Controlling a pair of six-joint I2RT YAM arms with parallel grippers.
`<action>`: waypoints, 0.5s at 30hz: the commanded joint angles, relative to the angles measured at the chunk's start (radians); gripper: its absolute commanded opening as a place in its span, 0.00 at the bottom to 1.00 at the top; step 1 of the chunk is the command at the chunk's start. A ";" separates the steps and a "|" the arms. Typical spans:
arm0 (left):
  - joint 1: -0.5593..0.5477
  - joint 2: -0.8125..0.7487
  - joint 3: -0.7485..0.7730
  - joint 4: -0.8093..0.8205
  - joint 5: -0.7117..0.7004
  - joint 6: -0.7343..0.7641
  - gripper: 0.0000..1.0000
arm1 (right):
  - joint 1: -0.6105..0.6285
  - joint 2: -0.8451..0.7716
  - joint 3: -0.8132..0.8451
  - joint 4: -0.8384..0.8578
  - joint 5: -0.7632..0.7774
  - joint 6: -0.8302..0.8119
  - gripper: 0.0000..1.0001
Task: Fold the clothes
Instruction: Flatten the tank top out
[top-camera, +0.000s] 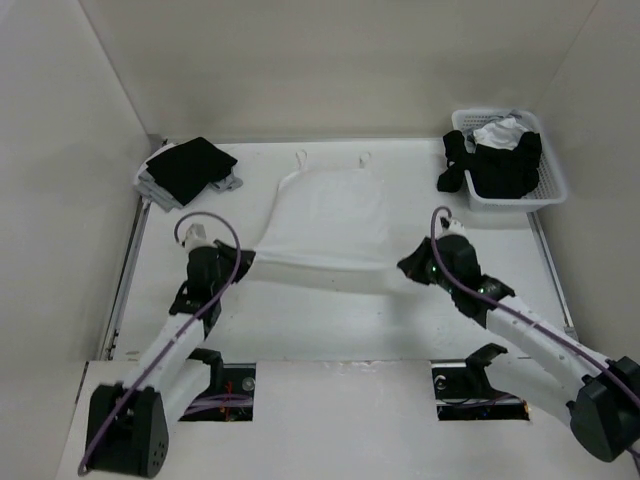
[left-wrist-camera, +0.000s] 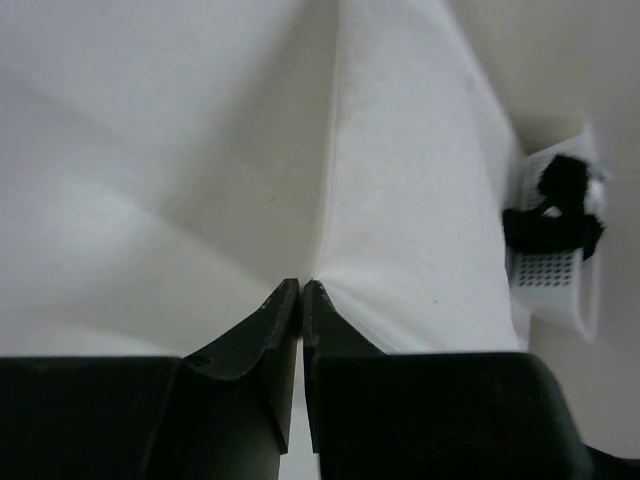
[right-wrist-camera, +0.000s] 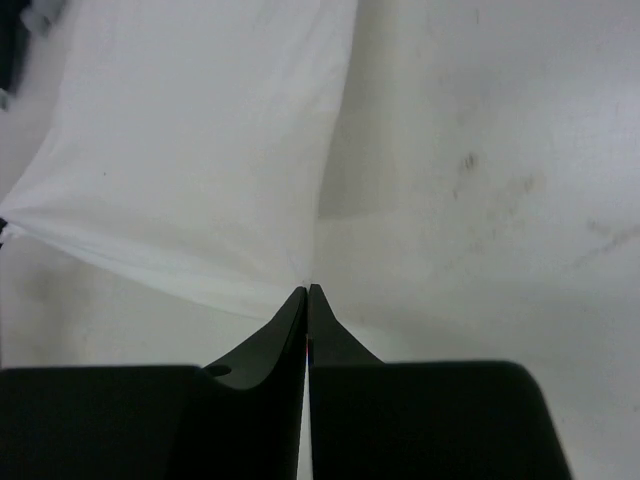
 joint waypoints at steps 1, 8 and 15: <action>0.062 -0.237 -0.139 0.002 0.102 -0.026 0.04 | 0.067 -0.111 -0.111 0.120 0.022 0.111 0.04; 0.093 -0.621 -0.171 -0.478 0.223 -0.086 0.05 | 0.334 -0.300 -0.293 -0.065 0.044 0.300 0.04; -0.010 -0.684 -0.111 -0.593 0.063 -0.132 0.05 | 0.503 -0.368 -0.207 -0.191 0.154 0.345 0.05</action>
